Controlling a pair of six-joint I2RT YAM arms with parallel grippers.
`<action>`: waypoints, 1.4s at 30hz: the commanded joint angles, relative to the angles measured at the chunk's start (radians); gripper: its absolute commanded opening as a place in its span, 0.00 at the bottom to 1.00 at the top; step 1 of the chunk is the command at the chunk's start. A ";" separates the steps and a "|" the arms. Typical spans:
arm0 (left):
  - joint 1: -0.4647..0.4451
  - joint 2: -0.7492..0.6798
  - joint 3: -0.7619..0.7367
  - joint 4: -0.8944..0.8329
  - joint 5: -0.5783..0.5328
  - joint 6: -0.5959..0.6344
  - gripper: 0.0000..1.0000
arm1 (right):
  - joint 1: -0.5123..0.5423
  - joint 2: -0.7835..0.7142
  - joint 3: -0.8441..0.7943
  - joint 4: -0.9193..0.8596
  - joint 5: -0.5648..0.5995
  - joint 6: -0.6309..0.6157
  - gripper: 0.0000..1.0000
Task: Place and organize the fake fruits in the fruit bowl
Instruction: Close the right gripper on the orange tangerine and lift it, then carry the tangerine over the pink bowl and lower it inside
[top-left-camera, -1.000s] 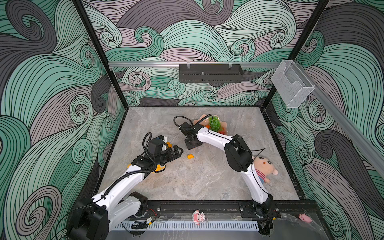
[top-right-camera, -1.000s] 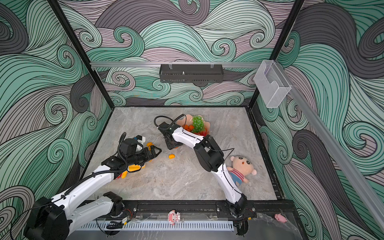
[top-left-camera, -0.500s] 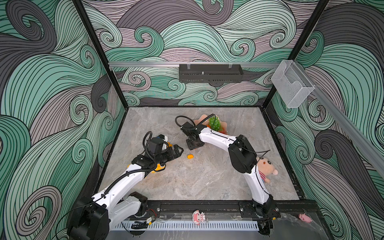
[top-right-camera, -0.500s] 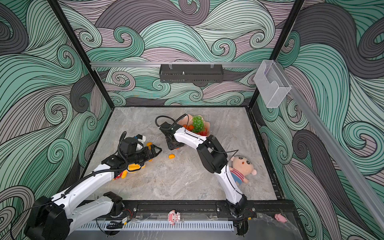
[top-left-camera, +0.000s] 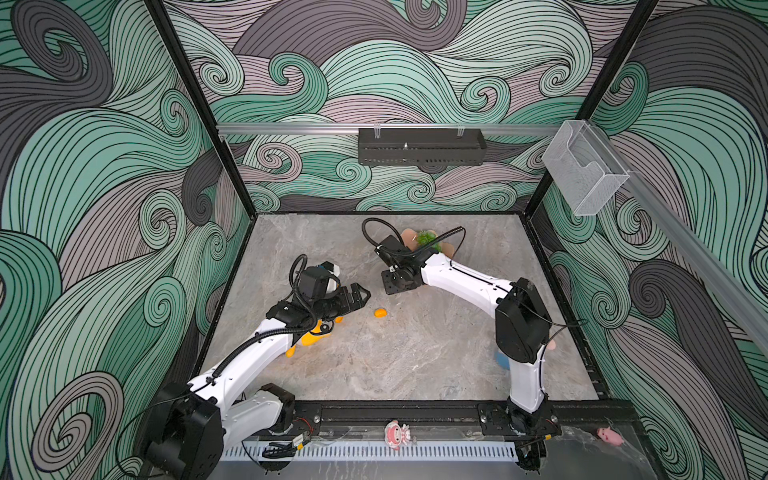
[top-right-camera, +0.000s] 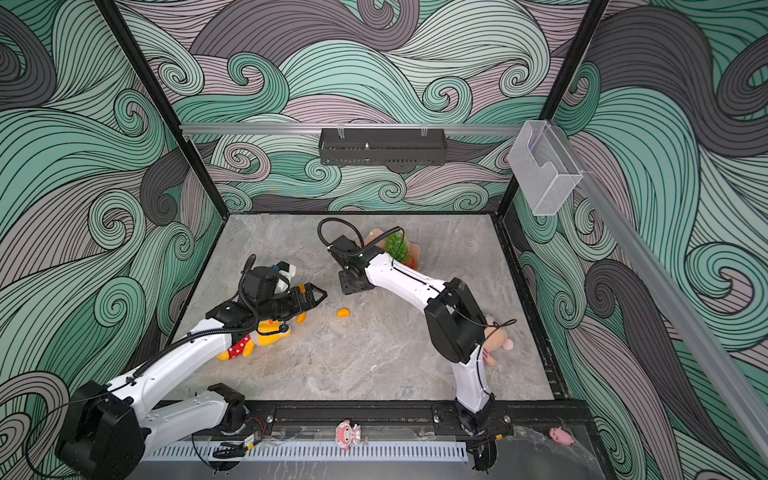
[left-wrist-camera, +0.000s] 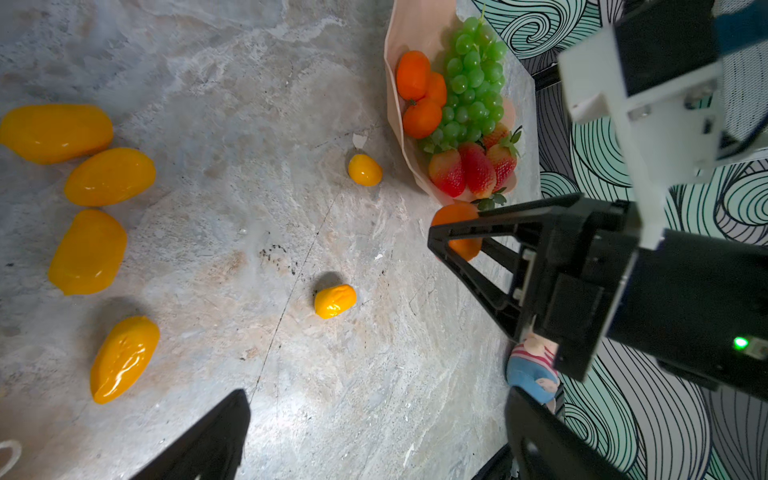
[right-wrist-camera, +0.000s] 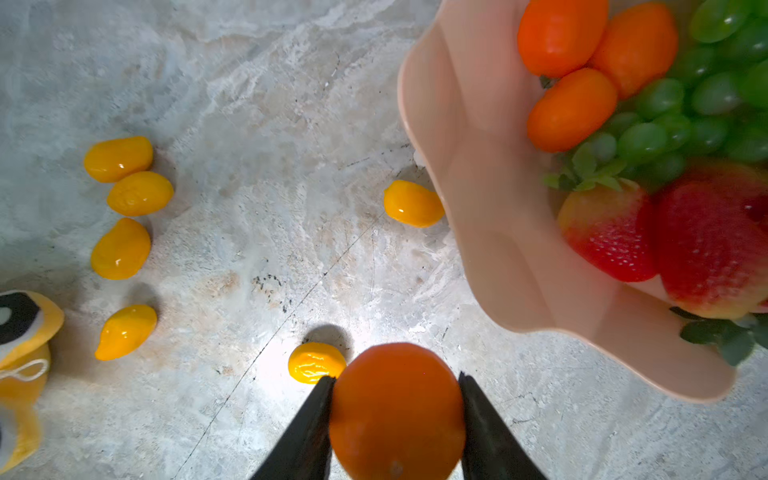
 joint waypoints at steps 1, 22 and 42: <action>0.006 0.045 0.068 0.013 0.029 0.030 0.99 | -0.026 -0.054 -0.018 0.002 -0.006 0.014 0.44; 0.006 0.384 0.324 0.178 0.038 -0.014 0.99 | -0.226 -0.086 0.052 0.002 -0.074 -0.076 0.44; 0.017 0.653 0.567 0.240 0.044 -0.023 0.99 | -0.308 0.333 0.488 -0.040 -0.079 -0.161 0.44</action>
